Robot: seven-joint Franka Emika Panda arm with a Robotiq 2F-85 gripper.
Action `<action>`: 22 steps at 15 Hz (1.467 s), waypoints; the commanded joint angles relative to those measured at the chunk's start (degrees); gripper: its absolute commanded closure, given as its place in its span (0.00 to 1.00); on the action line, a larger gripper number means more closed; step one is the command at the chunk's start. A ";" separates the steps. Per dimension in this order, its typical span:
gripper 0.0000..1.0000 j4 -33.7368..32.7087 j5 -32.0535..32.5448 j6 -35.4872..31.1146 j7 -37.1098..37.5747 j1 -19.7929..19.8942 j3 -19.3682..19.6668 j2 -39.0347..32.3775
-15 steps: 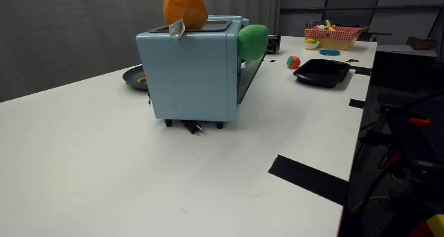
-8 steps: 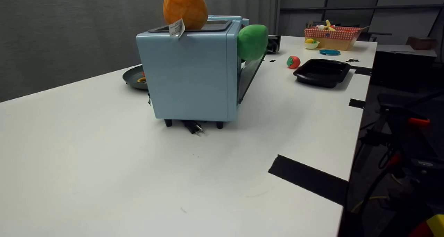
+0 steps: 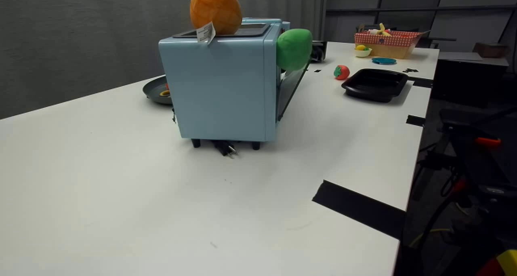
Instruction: Open the oven door
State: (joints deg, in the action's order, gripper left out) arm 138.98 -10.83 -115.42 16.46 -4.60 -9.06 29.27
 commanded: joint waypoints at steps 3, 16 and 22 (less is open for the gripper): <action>0.00 -3.78 4.68 -8.01 0.73 2.97 0.69 -9.55; 0.00 -4.88 8.29 -8.79 -1.08 3.33 2.25 -13.86; 0.00 -4.92 8.36 -9.64 -6.90 3.77 4.65 -14.39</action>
State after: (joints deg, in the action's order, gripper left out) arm 134.09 -2.77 -124.90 13.45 -0.62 -6.20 15.02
